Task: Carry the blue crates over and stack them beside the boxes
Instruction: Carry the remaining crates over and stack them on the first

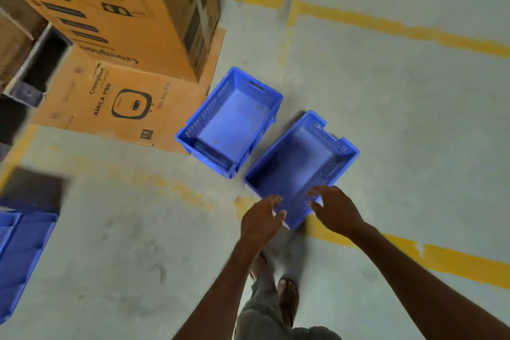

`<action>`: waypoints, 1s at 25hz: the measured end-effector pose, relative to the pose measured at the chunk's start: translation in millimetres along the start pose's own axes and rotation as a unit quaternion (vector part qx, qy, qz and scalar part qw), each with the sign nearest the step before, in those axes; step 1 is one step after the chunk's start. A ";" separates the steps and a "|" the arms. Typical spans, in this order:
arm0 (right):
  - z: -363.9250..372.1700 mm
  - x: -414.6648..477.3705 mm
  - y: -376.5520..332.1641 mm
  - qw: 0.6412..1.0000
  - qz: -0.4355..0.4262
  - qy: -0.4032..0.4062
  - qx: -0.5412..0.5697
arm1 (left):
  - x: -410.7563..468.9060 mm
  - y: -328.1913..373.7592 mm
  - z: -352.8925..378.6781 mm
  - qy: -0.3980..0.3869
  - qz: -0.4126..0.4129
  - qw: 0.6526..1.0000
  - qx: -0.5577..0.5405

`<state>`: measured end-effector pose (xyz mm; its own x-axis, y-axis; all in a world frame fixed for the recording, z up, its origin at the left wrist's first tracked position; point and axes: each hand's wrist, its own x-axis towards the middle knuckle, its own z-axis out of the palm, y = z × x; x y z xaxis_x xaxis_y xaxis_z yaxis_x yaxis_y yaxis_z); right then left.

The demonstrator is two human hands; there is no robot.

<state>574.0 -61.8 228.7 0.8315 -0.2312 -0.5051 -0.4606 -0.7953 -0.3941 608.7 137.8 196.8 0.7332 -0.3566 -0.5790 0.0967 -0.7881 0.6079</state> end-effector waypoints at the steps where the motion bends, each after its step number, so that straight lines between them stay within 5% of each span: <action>1: 1.6 19.0 13.4 1.000 0.021 0.011 0.004 | 22.7 -1.5 8.8 -0.009 -0.004 1.000 -0.002; 13: 162.4 224.3 208.4 0.950 0.285 -0.016 0.126 | 234.0 -71.6 191.1 -0.088 -0.085 0.992 0.027; 16: 199.7 253.5 238.9 0.953 0.279 -0.057 0.102 | 251.7 -85.2 257.8 -0.134 -0.092 0.986 0.030; 20: 216.9 270.7 258.2 0.912 0.341 -0.014 0.229 | 259.3 -71.7 293.8 -0.151 -0.070 0.985 0.046; 25: 179.9 273.0 234.5 0.932 0.252 -0.053 0.254 | 258.3 -42.5 281.7 -0.090 -0.041 0.991 0.089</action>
<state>637.1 -210.6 -139.8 0.4460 -0.4264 -0.7869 -0.8949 -0.2259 -0.3848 604.4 -62.1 -131.7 0.5943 -0.3594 -0.7195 0.0183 -0.8883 0.4589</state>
